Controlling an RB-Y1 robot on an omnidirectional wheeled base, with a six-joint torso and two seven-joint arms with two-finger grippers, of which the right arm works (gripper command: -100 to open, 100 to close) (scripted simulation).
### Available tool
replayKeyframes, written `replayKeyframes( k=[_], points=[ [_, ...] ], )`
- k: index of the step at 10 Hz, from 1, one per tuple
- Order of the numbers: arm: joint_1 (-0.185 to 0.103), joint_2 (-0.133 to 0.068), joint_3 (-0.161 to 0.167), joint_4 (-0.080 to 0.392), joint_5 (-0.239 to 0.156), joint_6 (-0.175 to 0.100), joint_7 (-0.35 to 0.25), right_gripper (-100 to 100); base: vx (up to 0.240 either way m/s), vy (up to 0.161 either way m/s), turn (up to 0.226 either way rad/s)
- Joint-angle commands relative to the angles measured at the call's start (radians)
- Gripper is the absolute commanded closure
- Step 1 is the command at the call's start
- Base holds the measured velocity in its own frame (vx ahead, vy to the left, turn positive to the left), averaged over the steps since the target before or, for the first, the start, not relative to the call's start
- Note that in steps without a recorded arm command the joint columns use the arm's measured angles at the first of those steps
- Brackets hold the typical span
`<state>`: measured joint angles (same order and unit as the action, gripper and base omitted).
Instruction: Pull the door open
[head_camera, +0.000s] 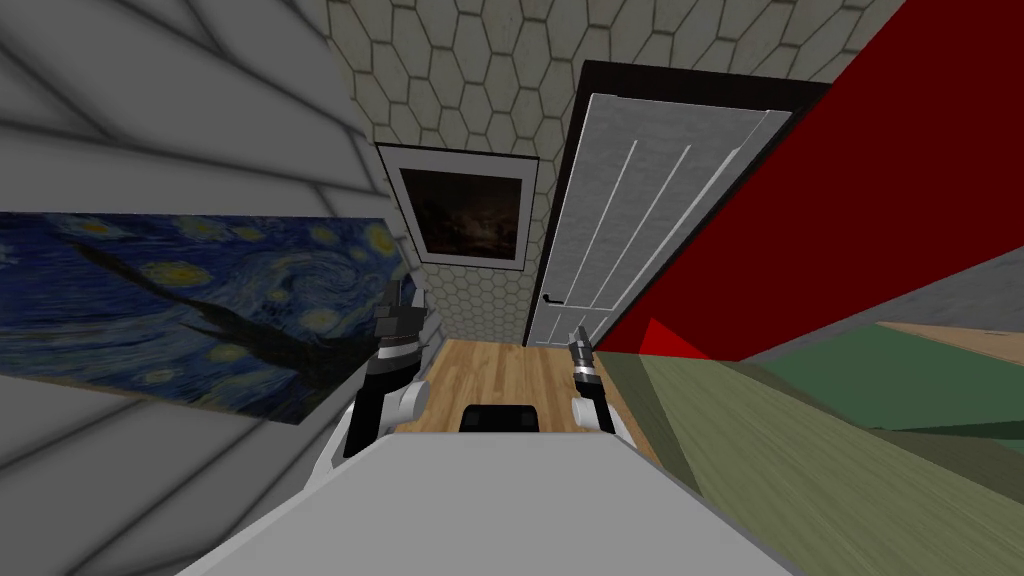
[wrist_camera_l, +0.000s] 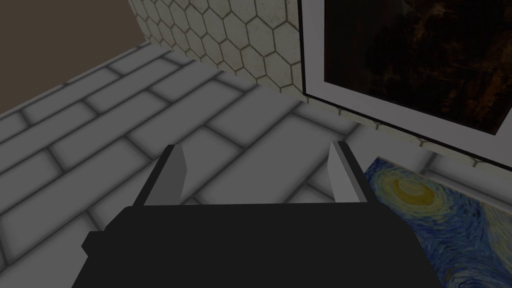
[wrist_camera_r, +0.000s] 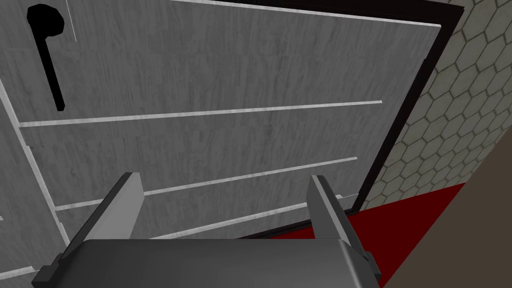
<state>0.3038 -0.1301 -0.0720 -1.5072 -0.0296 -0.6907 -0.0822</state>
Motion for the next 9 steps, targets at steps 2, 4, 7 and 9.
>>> replayKeyframes(
  k=[2,4,7,9],
  points=[
    [-0.018,-0.01,-0.002,0.076,-0.005,-0.015,-0.01,-100,0.089,-0.025,0.05],
    [-0.034,-0.015,-0.004,0.131,-0.009,-0.023,-0.016,-100,0.086,-0.023,0.058],
    [-0.057,-0.023,-0.006,0.212,-0.014,-0.035,-0.025,-100,0.104,-0.025,0.055],
    [-0.072,-0.028,-0.007,0.264,-0.018,-0.043,-0.03,-100,0.094,-0.038,0.047]
  ],
)
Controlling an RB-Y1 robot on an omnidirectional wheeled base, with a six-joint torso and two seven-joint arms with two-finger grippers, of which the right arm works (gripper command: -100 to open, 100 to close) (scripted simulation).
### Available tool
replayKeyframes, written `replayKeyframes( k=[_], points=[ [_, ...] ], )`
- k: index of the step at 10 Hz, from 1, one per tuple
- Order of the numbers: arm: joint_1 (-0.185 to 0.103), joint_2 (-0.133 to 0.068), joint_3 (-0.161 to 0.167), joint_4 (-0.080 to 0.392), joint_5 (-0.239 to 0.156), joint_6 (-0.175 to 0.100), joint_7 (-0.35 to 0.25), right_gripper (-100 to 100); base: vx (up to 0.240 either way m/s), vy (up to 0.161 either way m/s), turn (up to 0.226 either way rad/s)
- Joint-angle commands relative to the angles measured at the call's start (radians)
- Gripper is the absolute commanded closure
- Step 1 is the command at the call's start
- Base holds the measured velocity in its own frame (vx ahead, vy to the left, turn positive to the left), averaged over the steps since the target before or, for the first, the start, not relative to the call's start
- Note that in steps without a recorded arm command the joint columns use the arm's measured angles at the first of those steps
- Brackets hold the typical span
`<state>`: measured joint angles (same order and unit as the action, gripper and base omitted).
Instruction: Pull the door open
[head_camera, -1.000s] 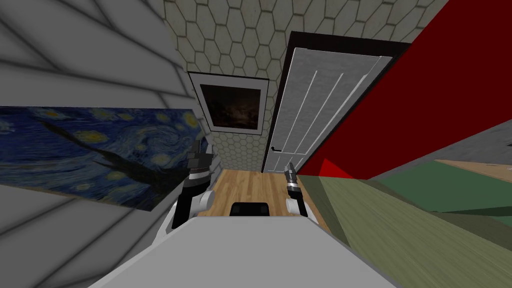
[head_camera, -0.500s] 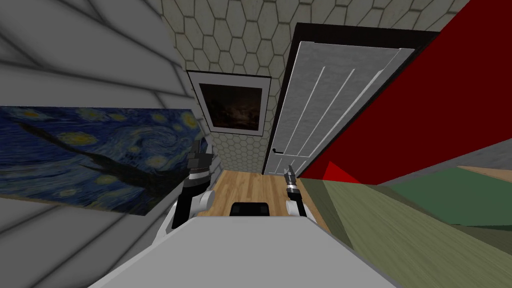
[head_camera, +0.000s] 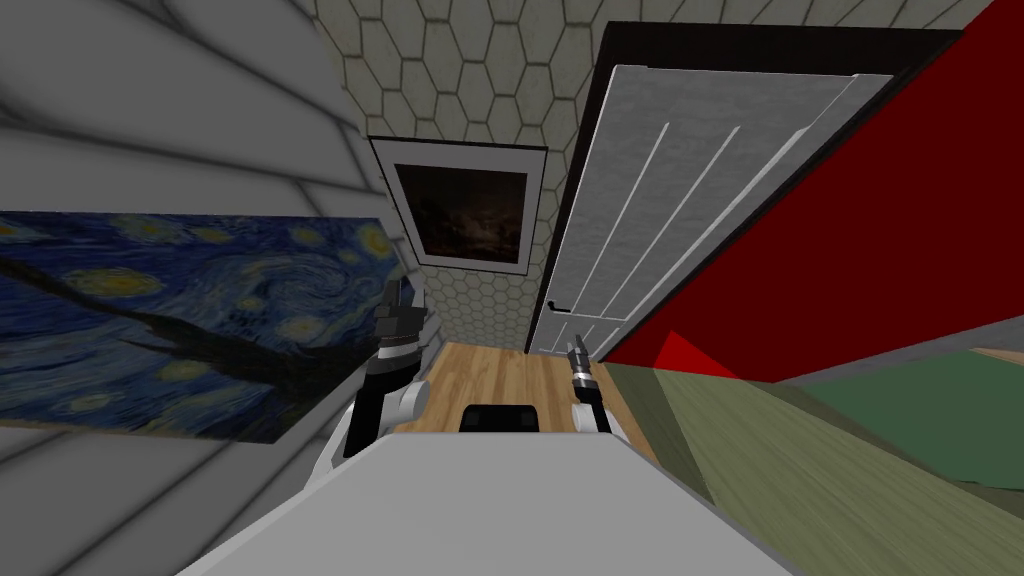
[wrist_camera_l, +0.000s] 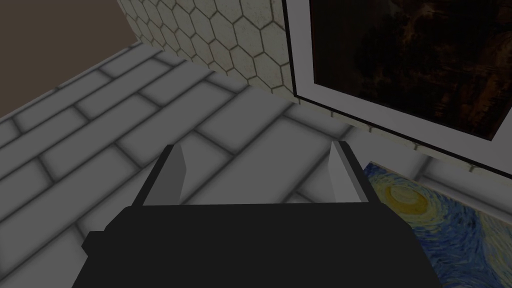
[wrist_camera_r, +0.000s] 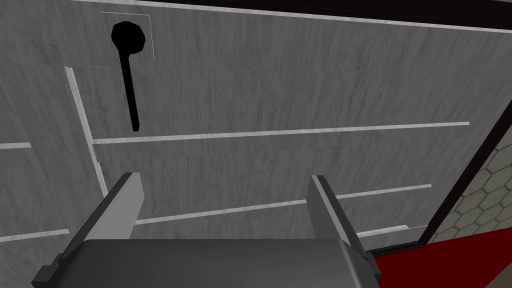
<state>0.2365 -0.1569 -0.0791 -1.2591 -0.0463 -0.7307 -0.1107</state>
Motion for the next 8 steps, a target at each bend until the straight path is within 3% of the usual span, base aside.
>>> replayKeyframes(
  k=[1,8],
  points=[
    [-0.011,-0.003,-0.001,0.041,-0.003,-0.006,-0.005,-100,0.097,-0.026,0.047],
    [-0.056,-0.017,-0.005,0.197,-0.013,-0.029,-0.021,-100,0.092,-0.032,0.045]
  ],
)
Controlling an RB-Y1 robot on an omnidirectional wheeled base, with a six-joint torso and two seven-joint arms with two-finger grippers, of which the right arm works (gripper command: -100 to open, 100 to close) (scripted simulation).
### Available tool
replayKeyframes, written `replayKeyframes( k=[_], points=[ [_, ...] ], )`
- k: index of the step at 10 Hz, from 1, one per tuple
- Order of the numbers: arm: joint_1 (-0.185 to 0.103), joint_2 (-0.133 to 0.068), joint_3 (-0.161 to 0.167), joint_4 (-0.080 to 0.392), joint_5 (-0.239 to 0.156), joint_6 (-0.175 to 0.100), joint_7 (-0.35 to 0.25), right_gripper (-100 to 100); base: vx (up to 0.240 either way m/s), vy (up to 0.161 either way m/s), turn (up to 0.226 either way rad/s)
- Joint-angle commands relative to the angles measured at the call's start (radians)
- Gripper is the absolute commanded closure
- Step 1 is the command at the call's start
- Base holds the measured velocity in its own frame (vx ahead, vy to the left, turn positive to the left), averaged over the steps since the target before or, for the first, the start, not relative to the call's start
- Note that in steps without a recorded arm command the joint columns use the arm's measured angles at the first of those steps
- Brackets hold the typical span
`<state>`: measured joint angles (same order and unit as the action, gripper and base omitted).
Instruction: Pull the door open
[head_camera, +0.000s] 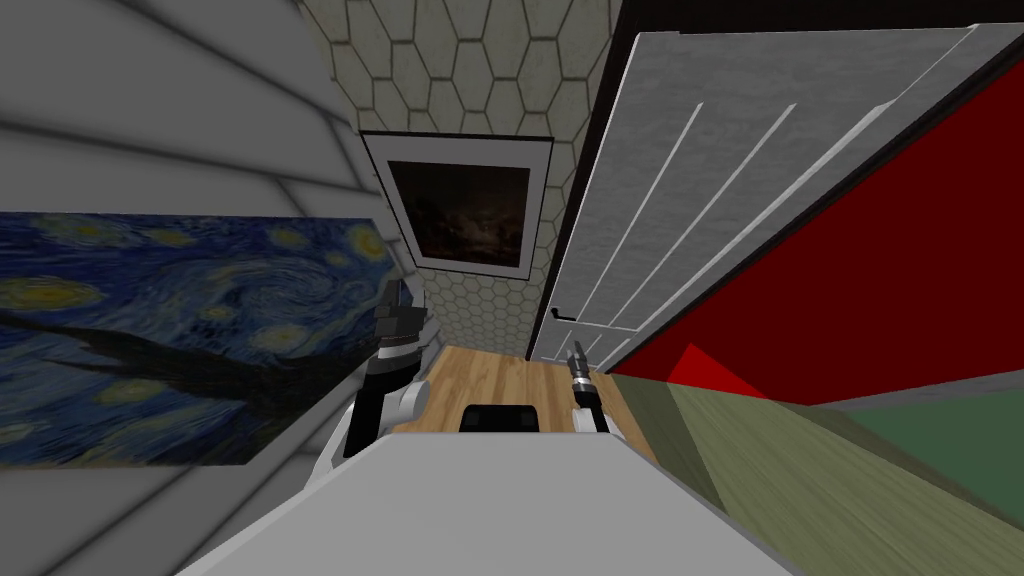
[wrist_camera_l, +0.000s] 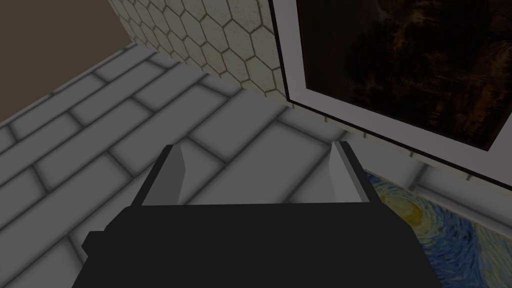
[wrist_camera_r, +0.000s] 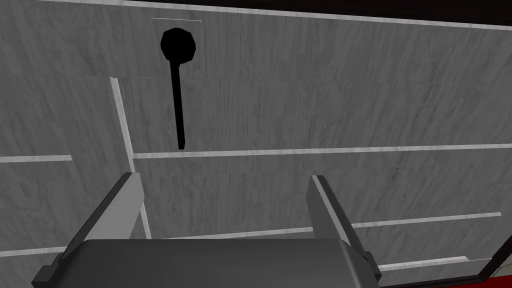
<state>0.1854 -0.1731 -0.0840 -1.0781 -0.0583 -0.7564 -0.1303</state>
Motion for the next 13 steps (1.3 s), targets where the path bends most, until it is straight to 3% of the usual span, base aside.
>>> replayKeyframes(
  k=[1,9,10,13],
  points=[
    [-0.011,-0.003,-0.001,0.036,-0.002,-0.006,-0.004,-100,0.095,-0.033,0.037],
    [-0.056,-0.016,-0.005,0.197,-0.013,-0.03,-0.021,-100,0.108,-0.036,0.039],
    [-0.053,-0.014,-0.005,0.182,-0.012,-0.027,-0.018,-100,0.064,-0.03,0.013],
    [-0.048,-0.043,-0.031,0.219,-0.029,-0.053,-0.041,-100,0.171,0.019,0.125]
  ],
)
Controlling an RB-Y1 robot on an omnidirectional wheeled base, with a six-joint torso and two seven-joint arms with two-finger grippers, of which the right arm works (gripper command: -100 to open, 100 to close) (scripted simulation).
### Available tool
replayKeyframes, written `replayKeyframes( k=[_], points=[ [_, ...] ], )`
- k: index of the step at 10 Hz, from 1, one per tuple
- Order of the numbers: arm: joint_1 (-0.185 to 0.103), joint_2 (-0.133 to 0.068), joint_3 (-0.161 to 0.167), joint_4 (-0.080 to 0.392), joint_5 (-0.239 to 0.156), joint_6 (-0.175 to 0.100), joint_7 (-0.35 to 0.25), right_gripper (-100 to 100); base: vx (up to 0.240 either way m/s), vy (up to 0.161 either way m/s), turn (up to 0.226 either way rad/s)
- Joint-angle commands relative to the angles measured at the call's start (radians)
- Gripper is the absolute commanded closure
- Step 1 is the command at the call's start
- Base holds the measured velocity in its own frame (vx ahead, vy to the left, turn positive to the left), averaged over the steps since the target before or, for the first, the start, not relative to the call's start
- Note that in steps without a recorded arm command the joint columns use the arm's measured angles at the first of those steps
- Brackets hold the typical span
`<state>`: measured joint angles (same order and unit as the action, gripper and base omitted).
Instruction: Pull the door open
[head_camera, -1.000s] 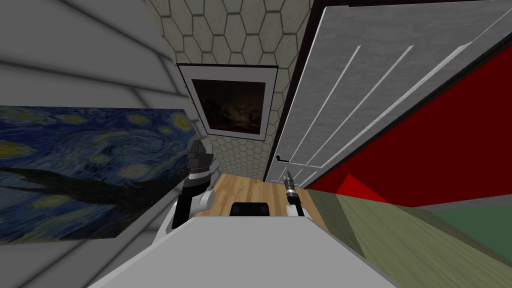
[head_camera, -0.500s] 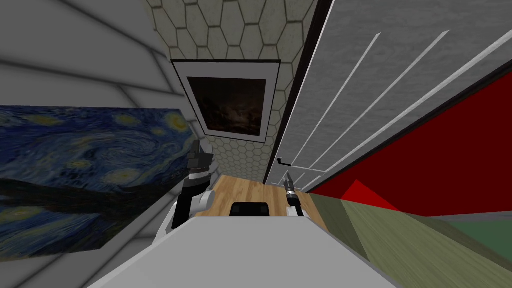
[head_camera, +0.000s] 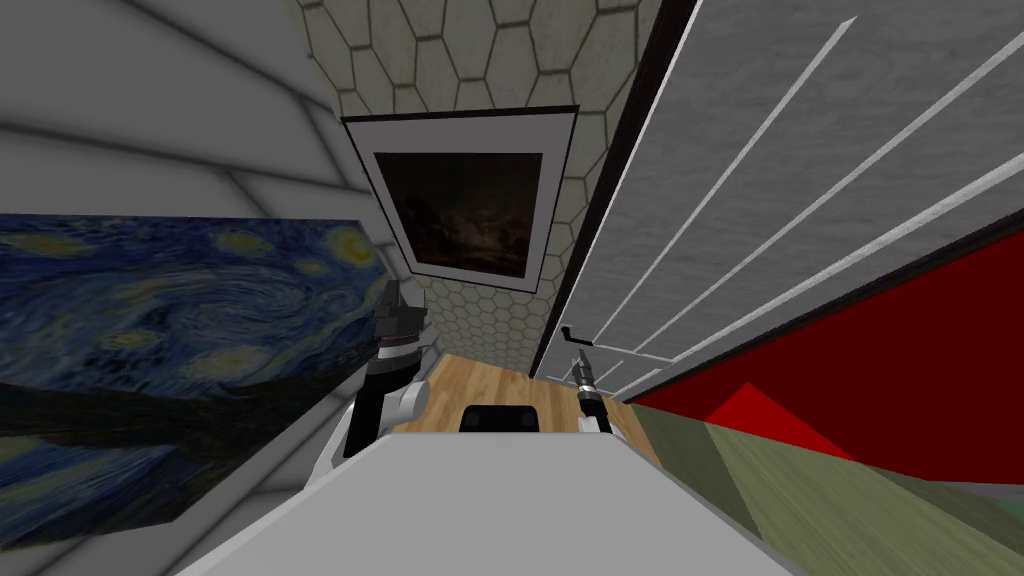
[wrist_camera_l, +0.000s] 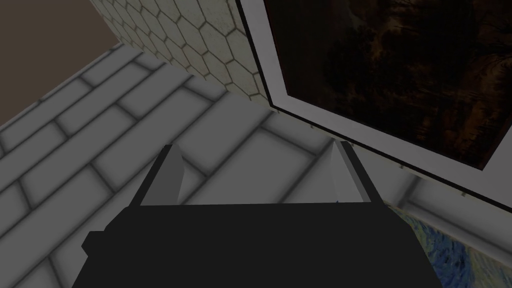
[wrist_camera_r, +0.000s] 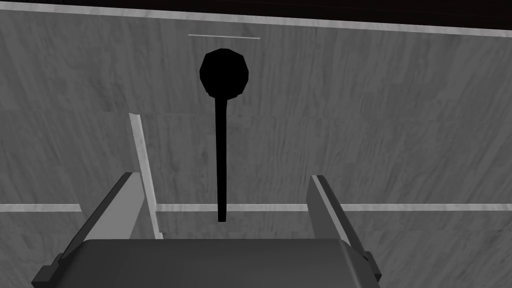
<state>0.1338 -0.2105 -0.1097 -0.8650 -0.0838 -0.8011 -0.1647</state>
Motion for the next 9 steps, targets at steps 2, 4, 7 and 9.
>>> replayKeyframes(
  k=[2,4,7,9],
  points=[
    [0.009,-0.029,-0.026,0.036,-0.018,-0.03,-0.024,-100,0.209,0.002,0.166],
    [0.013,-0.049,-0.044,0.06,-0.029,-0.048,-0.04,-100,0.21,-0.032,0.13],
    [0.017,-0.052,-0.045,0.063,-0.031,-0.053,-0.042,100,0.104,-0.019,0.033],
    [0.017,-0.052,-0.045,0.063,-0.031,-0.053,-0.042,100,-0.035,0.007,-0.002]
  ],
)
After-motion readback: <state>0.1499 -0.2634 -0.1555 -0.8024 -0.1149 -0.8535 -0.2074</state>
